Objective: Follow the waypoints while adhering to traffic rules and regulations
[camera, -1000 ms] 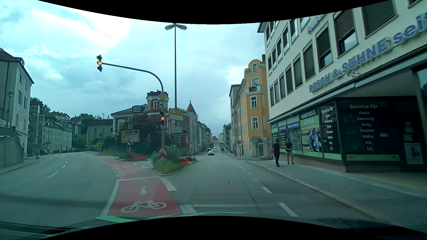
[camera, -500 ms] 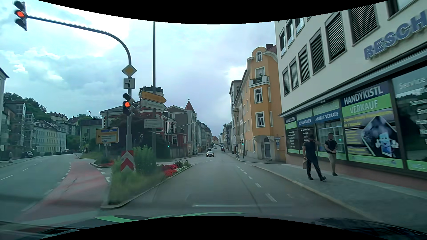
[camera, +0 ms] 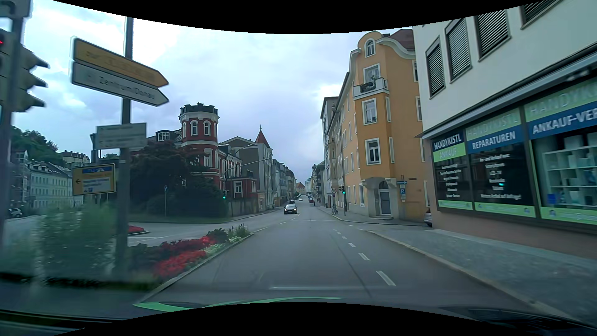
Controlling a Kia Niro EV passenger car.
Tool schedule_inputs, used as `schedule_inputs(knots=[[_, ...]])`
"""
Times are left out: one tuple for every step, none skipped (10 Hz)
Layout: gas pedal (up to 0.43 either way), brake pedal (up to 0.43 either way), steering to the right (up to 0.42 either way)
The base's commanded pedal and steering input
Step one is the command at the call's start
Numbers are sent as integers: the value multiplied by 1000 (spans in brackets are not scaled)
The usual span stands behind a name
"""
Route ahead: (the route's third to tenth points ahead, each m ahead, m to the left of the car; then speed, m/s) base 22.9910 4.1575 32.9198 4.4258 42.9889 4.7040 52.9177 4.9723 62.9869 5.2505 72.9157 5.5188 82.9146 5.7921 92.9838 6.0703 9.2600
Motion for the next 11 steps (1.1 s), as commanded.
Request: schedule_inputs(knots=[[39, 0, -3], [39, 0, -3], [0, 0, -3], [0, 0, -3], [0, 0, -3], [0, 0, -3], [0, 0, -3], [0, 104, -3], [0, 171, -3], [0, 189, -3], [0, 201, -3]])
